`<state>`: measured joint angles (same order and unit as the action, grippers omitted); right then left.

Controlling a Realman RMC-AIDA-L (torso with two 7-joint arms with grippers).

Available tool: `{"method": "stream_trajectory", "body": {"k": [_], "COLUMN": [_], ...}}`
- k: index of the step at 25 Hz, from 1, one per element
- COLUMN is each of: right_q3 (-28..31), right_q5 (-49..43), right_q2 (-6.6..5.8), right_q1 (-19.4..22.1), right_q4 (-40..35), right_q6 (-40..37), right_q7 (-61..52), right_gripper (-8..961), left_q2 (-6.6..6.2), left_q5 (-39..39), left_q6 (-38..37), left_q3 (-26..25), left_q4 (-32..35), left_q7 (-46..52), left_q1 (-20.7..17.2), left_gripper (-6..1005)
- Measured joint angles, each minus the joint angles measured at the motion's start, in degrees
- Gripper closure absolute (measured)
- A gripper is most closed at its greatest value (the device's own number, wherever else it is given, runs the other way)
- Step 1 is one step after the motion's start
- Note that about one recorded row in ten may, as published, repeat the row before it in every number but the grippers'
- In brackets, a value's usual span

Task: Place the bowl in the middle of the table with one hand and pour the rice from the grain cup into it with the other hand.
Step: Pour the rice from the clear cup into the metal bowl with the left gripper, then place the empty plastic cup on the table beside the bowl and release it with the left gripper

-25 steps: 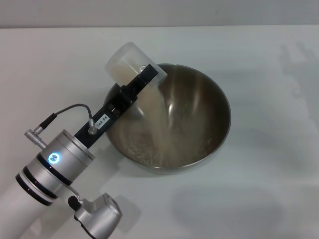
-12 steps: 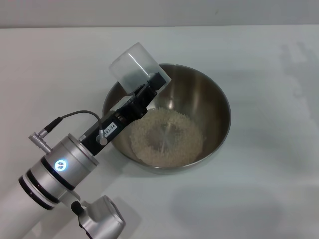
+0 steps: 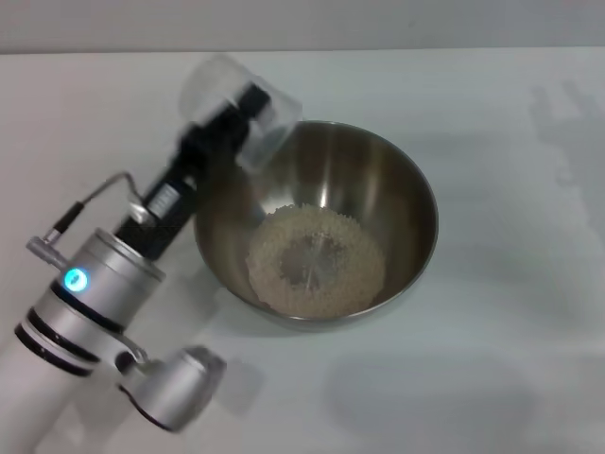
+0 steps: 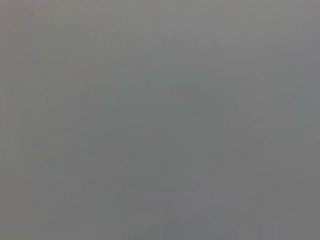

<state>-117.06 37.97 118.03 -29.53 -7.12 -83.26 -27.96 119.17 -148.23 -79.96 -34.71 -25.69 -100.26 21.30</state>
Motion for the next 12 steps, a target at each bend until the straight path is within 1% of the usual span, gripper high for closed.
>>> {"method": "stream_trajectory", "body": {"k": [1, 3, 4, 5, 7, 8, 9, 12], "right_q3": [0.0, -0.2, -0.2, -0.3, -0.3, -0.3, -0.3, -0.4], "right_q5": [0.0, 0.0, 0.0, 0.0, 0.0, 0.0, 0.0, -0.1], "right_q2": [0.0, 0.0, 0.0, 0.0, 0.0, 0.0, 0.0, 0.0], "right_q1": [0.0, 0.0, 0.0, 0.0, 0.0, 0.0, 0.0, 0.0], "right_q4": [0.0, 0.0, 0.0, 0.0, 0.0, -0.1, -0.1, -0.2], "right_q6": [0.1, 0.0, 0.0, 0.0, 0.0, 0.0, 0.0, 0.0], "right_q7": [0.0, 0.0, 0.0, -0.1, -0.2, -0.4, -0.4, -0.4], "right_gripper": [440, 440, 440, 440, 440, 440, 440, 440], "left_q2": [-0.01, -0.02, -0.02, 0.0, 0.0, -0.03, -0.03, -0.11], "left_q5": [0.1, 0.8, 0.8, 1.4, 5.0, 9.2, 9.2, 16.4], "left_q6": [-0.3, -0.2, -0.2, 0.0, 1.6, 3.9, 3.9, 10.3], "left_q3": [-3.1, -6.9, -6.9, -7.6, -9.1, -9.3, -9.3, -9.4], "left_q4": [-1.3, -2.1, -2.1, -2.2, -1.7, -0.7, -0.7, 1.2], "left_q7": [10.7, 26.1, 26.1, 30.6, 46.4, 57.0, 57.0, 72.0], "left_q1": [-0.7, -1.3, -1.3, -1.4, -1.3, -0.8, -0.8, 0.7], "left_gripper": [969, 969, 969, 969, 969, 969, 969, 970]}}
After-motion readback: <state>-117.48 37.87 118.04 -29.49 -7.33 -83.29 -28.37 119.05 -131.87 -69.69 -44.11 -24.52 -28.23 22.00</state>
